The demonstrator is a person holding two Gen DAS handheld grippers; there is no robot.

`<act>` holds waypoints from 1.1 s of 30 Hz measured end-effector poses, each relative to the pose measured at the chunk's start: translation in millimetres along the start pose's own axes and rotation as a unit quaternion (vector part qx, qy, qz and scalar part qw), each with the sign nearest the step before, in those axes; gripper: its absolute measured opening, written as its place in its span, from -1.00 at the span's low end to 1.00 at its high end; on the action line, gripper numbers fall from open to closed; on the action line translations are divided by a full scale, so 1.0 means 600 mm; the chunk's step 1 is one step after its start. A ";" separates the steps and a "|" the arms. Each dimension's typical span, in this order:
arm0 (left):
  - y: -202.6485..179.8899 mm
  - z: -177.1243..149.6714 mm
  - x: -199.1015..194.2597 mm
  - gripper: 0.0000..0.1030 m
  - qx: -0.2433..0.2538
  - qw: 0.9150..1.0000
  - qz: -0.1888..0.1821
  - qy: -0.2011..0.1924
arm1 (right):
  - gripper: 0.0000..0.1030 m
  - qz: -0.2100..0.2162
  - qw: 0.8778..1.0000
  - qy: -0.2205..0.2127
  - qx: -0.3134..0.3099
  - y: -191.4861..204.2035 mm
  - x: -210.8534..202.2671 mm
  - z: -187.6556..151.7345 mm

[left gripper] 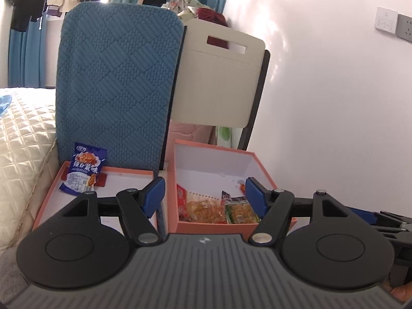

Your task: Organize snacks

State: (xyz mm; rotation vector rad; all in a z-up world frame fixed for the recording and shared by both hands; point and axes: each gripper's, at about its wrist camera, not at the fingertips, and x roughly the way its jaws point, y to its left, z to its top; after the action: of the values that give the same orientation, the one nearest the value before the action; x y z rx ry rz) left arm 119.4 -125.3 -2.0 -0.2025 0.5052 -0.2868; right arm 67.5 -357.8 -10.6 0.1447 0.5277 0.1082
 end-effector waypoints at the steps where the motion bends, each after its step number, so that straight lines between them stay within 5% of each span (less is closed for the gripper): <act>1: 0.002 -0.002 -0.001 0.43 0.001 1.000 0.002 0.001 | 0.40 0.001 1.000 0.001 -0.001 0.001 0.002 -0.001; 33: 0.008 -0.011 0.007 0.43 0.005 1.000 0.020 0.011 | 0.40 0.002 1.000 0.013 -0.008 0.001 0.019 -0.016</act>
State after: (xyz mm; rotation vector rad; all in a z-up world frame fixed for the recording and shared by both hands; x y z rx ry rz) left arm 120.6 -122.9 -10.9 -0.1788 0.5288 -0.2523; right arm 72.5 -354.6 -24.7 0.1288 0.5533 0.1182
